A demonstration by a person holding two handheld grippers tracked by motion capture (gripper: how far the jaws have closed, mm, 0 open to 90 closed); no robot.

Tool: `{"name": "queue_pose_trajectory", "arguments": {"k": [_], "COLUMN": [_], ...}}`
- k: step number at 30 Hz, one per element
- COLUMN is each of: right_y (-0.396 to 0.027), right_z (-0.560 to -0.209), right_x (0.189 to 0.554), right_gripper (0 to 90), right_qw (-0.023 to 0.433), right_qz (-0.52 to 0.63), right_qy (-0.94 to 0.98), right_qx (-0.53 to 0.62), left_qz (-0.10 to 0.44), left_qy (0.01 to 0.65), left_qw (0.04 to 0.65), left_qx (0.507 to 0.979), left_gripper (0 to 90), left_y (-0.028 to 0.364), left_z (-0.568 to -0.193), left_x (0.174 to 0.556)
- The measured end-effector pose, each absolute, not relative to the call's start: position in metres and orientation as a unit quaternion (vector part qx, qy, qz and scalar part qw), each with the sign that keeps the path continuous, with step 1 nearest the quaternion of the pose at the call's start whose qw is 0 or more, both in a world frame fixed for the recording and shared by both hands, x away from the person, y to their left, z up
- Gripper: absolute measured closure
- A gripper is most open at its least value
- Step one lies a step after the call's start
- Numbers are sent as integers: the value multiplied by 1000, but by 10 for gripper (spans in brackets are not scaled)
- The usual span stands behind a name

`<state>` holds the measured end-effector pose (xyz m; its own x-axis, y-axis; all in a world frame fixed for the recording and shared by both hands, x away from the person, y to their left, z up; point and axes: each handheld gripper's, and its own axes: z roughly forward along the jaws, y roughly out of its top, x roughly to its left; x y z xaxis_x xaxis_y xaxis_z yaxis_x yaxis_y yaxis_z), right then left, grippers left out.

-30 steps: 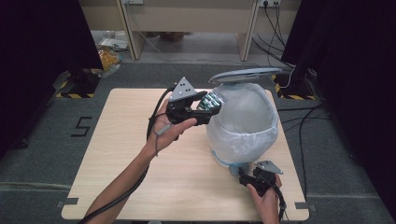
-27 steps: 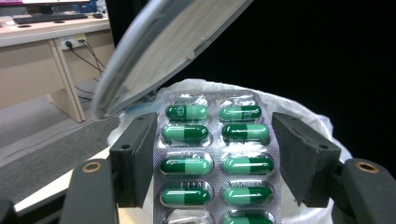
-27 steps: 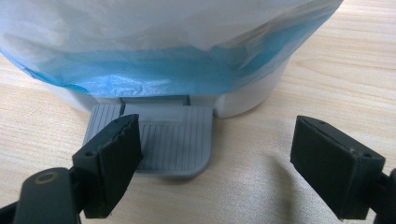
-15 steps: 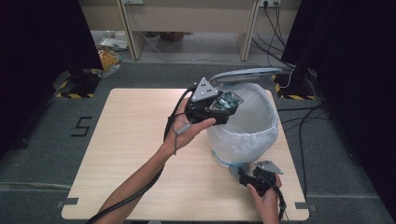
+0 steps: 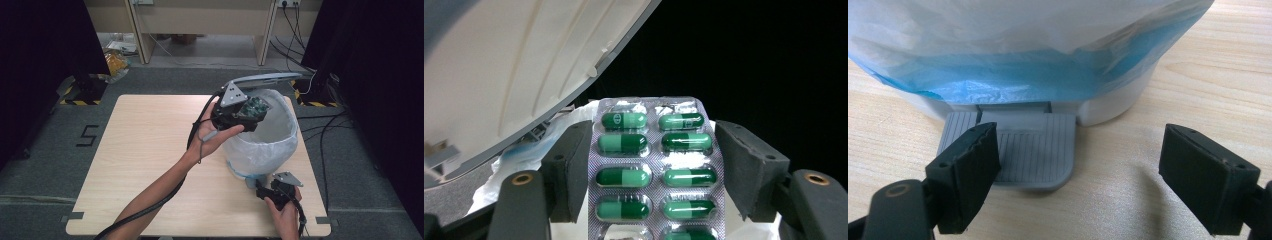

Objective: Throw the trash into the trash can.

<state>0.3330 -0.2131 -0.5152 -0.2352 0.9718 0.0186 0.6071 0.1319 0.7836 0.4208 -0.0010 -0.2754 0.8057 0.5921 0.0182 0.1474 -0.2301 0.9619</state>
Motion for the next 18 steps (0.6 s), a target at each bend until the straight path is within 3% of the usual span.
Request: {"name": "queue_pose_trajectory", "arguments": {"k": [12,15,18], "right_y": [-213,-213,-213], "right_z": [-515,-515,-515], "right_x": [333,333,333], "right_gripper": [169,169,169], "right_qw": [262,262,262], "right_qz": [347,348,348], "right_qy": [705,705,705], "right_qx": [560,560,560], "left_qz": [208,207,211], "left_qy": [250,252,251], "left_qw": [561,561,559], "left_qx": [761,761,762], "left_gripper": [338,263,250], "left_y": [-9,-9,-9], "left_z": [-287,-288,-286], "left_x": [428,428,427]}}
